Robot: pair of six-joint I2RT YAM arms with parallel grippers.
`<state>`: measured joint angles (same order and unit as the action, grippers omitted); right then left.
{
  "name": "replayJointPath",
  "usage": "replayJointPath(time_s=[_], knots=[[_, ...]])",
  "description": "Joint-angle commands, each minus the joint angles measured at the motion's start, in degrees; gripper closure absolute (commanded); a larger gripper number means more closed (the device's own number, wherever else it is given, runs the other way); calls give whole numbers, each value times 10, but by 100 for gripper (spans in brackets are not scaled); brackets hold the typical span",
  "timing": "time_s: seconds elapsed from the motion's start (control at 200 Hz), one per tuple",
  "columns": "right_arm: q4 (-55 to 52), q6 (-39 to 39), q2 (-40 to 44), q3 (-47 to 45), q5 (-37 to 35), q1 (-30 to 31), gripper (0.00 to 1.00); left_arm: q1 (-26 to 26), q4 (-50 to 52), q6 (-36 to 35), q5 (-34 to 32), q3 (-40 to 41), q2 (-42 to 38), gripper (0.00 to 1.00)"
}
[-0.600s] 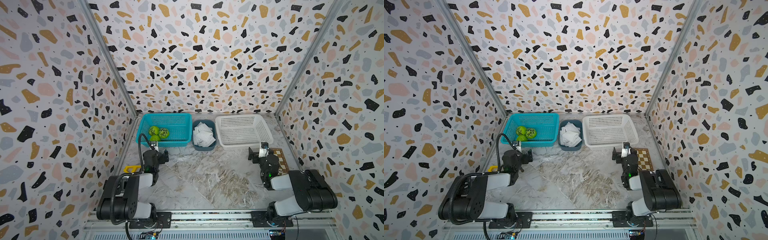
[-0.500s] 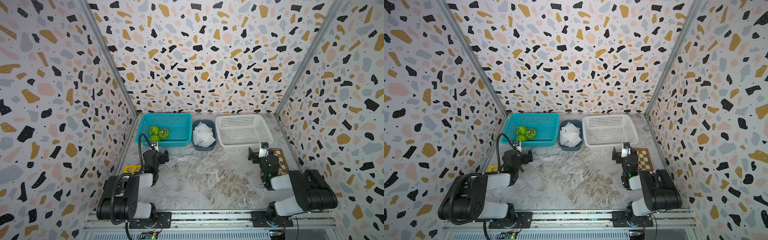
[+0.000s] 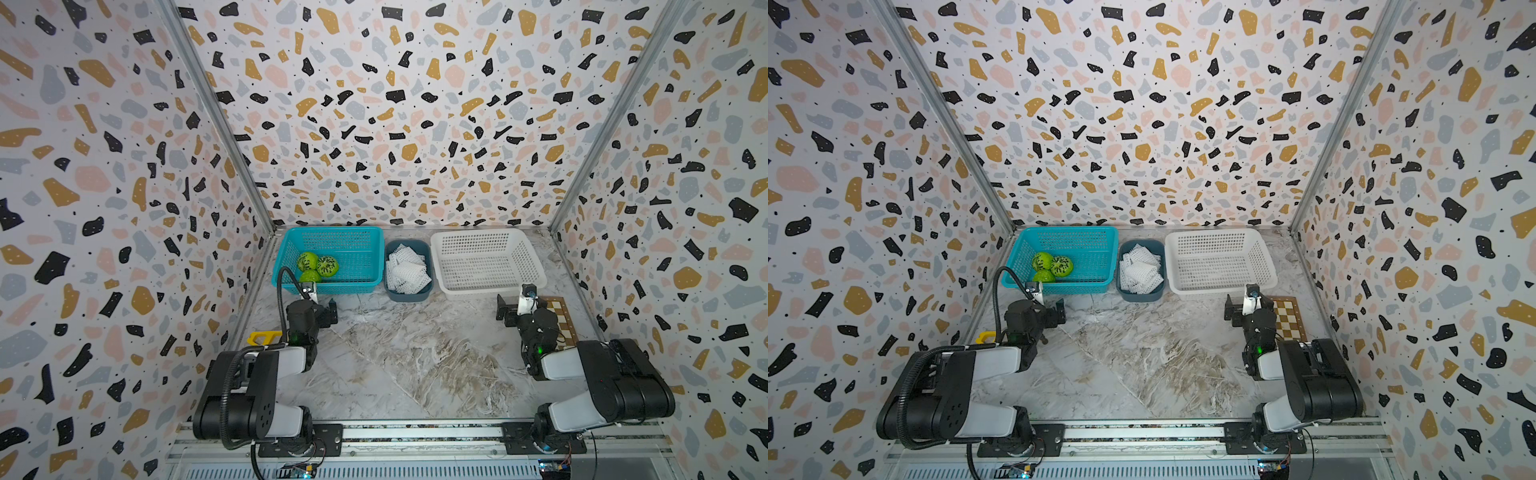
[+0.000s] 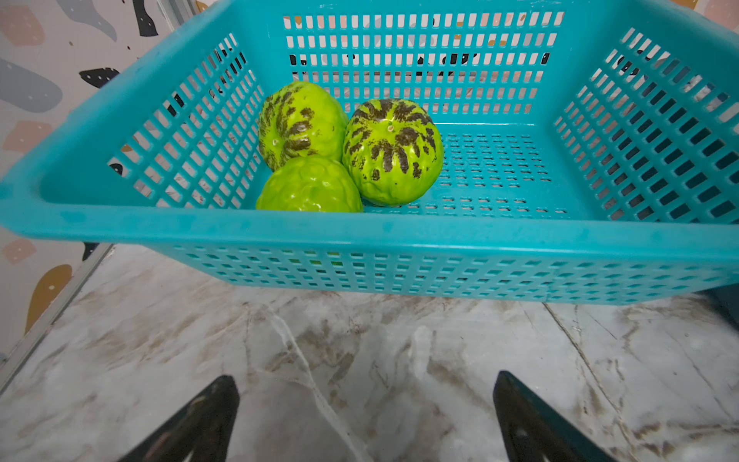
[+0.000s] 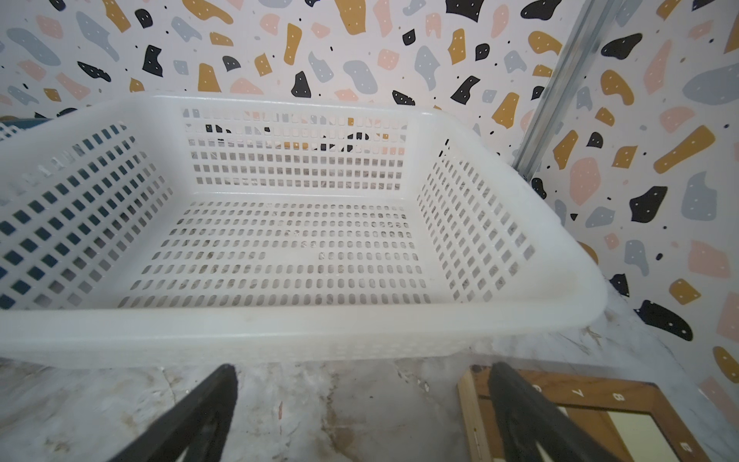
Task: Sleeve custard apples in foam nets
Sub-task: Pick up the custard apple from the basket.
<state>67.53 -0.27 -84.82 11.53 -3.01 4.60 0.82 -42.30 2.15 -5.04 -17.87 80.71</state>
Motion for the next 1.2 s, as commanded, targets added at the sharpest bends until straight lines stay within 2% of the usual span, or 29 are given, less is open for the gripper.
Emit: replayJointPath(time_s=[0.0, 0.461, 0.556, 0.656, 0.811, 0.936, 1.001, 1.111, 1.196], knots=[[8, -1, 1, 14, 4, 0, 0, 2, -27, -5, -3, -16, 1, 1], [9, -1, 2, 12, 3, -1, 0, 2, -18, -6, 3, -17, -7, 1], [0, 0, 12, 15, -3, 1, 1, 2, 51, -3, -2, -44, -36, 1], [-129, -9, 68, 61, -7, 12, 0, 2, 176, 8, -38, -93, -73, 1], [-216, 8, 134, 86, 6, 12, 1, 2, 251, 38, -75, -113, -135, 1], [-301, 39, 181, 120, 14, 13, 1, 2, 357, 80, -104, -167, -170, 1], [-326, 50, 201, 136, 17, 12, 0, 2, 390, 103, -96, -192, -184, 1], [-391, 120, 224, 174, 3, 6, 1, -5, 421, 164, -40, -234, -189, 1], [-525, 288, 226, 233, -36, -9, 1, -9, 470, 277, -49, -279, -182, 1]])
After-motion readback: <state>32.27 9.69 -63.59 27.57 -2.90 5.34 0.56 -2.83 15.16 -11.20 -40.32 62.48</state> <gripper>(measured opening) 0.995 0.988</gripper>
